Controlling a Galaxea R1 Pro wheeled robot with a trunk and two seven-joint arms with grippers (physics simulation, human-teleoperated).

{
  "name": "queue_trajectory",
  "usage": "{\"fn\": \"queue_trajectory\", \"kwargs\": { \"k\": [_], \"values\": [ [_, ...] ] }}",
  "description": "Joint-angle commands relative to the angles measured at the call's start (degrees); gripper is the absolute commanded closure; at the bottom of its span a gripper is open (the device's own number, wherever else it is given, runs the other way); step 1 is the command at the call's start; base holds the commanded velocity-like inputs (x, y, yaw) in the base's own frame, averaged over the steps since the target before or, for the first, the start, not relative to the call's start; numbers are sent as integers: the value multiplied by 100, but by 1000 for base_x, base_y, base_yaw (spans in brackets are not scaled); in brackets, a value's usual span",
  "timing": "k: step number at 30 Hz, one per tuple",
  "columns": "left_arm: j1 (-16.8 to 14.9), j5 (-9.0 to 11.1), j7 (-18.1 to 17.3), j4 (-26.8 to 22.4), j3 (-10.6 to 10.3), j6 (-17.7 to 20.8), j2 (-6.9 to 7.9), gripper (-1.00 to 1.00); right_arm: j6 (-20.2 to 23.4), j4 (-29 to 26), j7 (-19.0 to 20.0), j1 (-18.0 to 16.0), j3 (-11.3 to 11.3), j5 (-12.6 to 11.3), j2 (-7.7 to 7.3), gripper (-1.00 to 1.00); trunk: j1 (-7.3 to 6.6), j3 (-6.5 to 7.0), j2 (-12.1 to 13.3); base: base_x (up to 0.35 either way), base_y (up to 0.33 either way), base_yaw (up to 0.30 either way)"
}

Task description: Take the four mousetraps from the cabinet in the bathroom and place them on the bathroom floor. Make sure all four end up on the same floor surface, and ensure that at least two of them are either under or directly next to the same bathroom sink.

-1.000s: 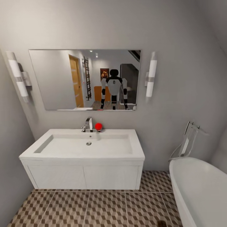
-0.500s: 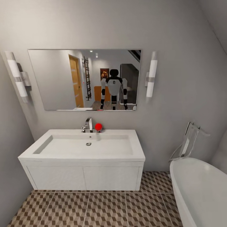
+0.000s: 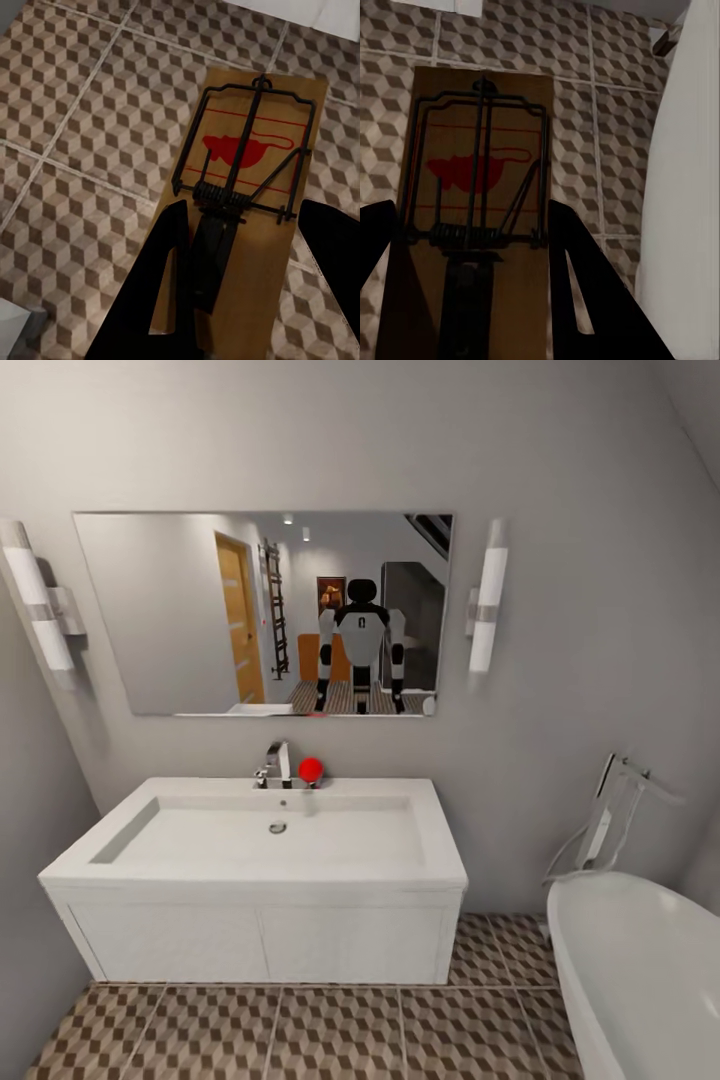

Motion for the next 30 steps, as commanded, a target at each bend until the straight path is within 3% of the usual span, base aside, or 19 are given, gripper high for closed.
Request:
{"fn": "queue_trajectory", "kwargs": {
  "k": [1,11,16,22,30],
  "values": [
    [-7,16,2,16,-40,-20,-2,100,-33,23,-15,-11,48,-17,2,100,6,-11,-11,304,0,0],
    [-7,9,-5,13,-49,-20,-29,100,-36,23,-13,-11,48,-6,2,100,6,-11,-11,68,0,0],
    [-7,16,-23,8,-163,-3,-92,100,-39,23,-13,-11,48,-5,2,100,6,-11,-11,2,0,0],
    [-7,36,-97,-1,-202,383,-49,100,-44,23,-13,-10,48,-4,2,100,6,-11,-11,0,0,0],
    [-7,58,-100,-2,-174,461,-43,100,-44,23,-13,-10,48,2,2,100,182,-155,-331,0,0,0]
  ]
}}
